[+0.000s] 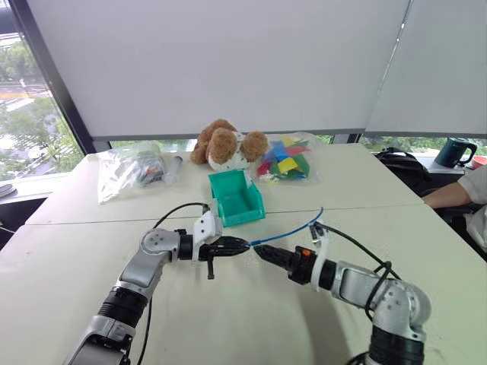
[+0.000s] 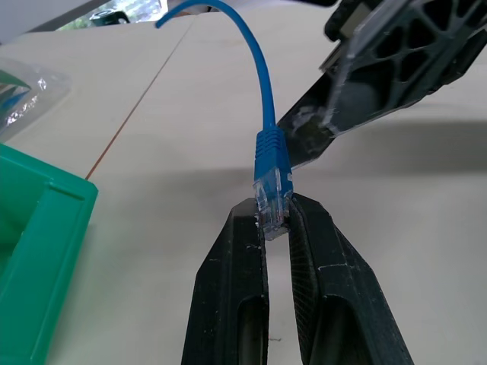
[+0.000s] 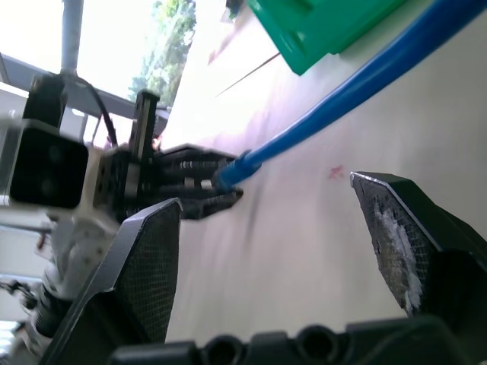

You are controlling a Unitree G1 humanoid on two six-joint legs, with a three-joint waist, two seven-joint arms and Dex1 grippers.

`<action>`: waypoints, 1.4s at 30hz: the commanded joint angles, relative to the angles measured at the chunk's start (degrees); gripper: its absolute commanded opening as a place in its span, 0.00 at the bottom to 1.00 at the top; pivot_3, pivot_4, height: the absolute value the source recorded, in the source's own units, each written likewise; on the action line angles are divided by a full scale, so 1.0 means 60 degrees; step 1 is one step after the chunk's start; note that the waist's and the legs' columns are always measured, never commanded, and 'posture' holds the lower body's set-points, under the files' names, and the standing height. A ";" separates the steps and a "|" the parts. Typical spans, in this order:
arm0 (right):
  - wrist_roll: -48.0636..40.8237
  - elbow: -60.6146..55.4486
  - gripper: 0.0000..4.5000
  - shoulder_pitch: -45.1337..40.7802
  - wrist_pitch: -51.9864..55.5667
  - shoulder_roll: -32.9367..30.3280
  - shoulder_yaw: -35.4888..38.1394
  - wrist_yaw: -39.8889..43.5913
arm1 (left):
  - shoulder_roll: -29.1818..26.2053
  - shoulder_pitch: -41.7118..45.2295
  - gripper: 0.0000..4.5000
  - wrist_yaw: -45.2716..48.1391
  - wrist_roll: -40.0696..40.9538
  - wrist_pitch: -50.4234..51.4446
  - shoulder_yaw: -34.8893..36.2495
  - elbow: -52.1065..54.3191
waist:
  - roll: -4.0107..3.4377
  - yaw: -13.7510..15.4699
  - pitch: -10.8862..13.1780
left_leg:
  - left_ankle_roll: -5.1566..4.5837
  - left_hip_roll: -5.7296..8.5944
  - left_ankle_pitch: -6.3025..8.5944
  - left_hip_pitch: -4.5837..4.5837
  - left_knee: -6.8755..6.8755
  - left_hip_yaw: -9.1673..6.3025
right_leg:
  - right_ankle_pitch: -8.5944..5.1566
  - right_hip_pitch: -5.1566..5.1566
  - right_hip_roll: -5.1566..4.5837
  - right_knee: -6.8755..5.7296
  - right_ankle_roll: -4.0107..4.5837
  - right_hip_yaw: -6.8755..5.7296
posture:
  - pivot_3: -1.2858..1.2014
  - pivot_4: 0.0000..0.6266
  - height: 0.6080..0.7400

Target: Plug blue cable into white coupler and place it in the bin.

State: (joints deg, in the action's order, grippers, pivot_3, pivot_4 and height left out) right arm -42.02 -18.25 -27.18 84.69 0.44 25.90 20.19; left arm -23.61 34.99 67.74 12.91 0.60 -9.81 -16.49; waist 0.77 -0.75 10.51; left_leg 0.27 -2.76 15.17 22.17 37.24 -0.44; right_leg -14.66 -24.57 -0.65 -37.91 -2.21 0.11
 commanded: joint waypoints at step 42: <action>-0.0363 -0.0433 0.00 -0.1715 -0.0877 -0.1671 -0.1902 0.0038 | -0.2169 -0.1317 0.98 -0.0742 0.1390 0.2507 0.1960 0.2690 | -0.0024 -0.0075 0.0018 | -0.0001 -0.0002 0.0000 0.0037 -0.0020 0.0004 | -0.0001 -0.0051 -0.0003 0.0003 -0.0001 0.0005 | 0.52 0.24 1.00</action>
State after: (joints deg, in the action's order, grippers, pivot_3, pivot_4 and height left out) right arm -44.98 -16.78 -36.49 84.21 -6.71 21.15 15.57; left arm -35.61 26.70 65.07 18.04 12.77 -2.16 -3.67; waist 0.63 -1.20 10.62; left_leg 0.26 -2.77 15.17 22.39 37.12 -0.43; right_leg -14.67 -24.88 -0.66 -37.89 -2.21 0.12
